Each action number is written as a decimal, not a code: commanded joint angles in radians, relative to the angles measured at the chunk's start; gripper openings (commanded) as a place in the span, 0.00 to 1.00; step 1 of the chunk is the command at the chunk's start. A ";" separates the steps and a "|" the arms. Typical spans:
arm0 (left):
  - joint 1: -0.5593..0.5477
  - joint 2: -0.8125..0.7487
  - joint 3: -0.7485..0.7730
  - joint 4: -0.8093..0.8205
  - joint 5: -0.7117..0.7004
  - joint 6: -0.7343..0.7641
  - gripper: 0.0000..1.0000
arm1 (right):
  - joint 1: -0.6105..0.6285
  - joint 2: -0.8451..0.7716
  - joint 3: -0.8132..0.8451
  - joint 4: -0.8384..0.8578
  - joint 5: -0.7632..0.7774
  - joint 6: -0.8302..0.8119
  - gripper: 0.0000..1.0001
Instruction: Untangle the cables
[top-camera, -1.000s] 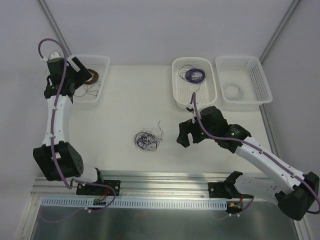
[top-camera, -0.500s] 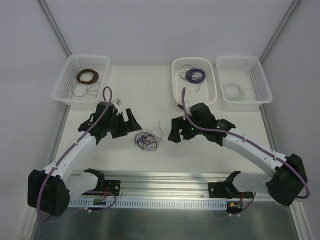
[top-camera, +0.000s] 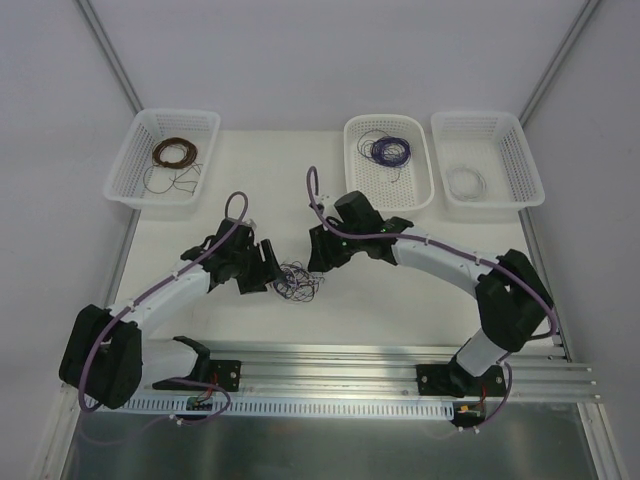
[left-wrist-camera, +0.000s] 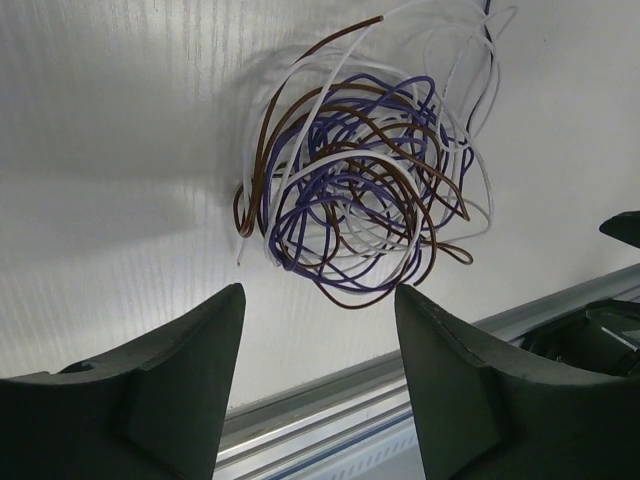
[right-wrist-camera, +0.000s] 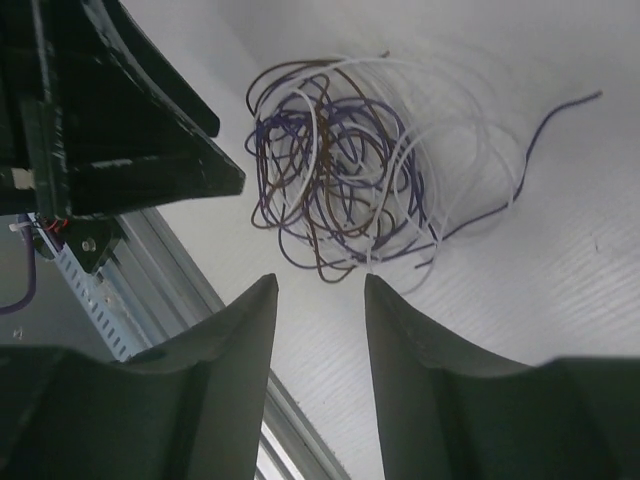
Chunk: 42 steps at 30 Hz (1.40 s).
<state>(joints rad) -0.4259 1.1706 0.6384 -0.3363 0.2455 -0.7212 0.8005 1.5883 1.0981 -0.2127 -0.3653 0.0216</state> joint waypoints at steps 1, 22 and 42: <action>-0.016 0.037 0.004 0.045 -0.012 -0.024 0.61 | 0.016 0.062 0.092 0.076 -0.060 -0.049 0.42; -0.039 0.253 0.061 0.083 -0.028 -0.014 0.17 | 0.046 0.121 0.075 0.153 -0.029 -0.026 0.01; -0.037 0.276 0.083 0.059 -0.078 0.014 0.03 | -0.115 -0.594 0.252 -0.238 0.146 -0.134 0.01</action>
<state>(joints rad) -0.4587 1.4361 0.6849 -0.2619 0.1986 -0.7269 0.7181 1.0760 1.2881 -0.3855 -0.2508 -0.0757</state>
